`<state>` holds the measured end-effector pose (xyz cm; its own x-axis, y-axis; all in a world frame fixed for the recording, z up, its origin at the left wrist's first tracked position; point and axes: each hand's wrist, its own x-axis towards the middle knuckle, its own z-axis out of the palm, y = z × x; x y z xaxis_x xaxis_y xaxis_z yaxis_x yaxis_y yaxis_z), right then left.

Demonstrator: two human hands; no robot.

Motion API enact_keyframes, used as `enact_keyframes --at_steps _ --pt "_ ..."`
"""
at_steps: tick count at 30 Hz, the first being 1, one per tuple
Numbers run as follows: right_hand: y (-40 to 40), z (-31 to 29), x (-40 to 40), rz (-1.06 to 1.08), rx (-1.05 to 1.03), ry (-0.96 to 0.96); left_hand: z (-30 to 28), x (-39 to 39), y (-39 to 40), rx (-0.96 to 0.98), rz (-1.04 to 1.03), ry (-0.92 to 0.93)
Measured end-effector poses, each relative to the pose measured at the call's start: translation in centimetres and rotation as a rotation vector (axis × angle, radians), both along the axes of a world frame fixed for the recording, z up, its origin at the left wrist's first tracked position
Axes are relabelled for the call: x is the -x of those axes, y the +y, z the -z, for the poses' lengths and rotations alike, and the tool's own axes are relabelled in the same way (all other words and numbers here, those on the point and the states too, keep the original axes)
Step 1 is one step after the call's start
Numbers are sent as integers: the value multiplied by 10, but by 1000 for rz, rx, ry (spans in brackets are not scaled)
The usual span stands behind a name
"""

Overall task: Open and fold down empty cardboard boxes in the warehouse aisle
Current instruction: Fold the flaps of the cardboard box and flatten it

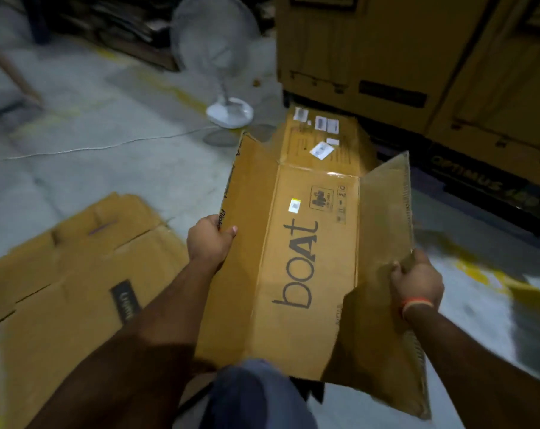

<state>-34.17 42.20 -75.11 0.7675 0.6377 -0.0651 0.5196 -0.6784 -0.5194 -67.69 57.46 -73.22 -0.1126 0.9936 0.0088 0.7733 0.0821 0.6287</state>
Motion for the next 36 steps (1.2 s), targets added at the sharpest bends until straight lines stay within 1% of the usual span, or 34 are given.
enact_keyframes --at_steps 4,9,14,16,18,19,21,24,28,32,36 --pt "61 -20 66 -156 -86 -7 -15 81 -15 -80 -202 -77" --pt "113 -21 161 -389 -129 49 -24 189 -41 -107 -500 -10" --pt "143 -12 245 -600 -133 55 -16 270 -79 -133 -659 25" --pt "150 -1 269 -663 -64 108 -2 296 -88 -64 -681 86" --pt "154 11 284 -740 45 157 15 314 -90 125 -734 117" --pt "156 17 288 -781 86 152 20 317 -88 204 -744 115" --pt "156 23 291 -853 130 131 28 317 -80 270 -662 123" --pt "150 28 283 -914 124 96 30 298 -65 262 -423 207" --pt "131 18 251 -905 82 87 23 246 -49 227 -271 185" --pt "96 -6 194 -825 34 76 10 176 -44 157 -47 127" --pt "33 -35 119 -691 -9 67 -13 82 -48 125 206 65"
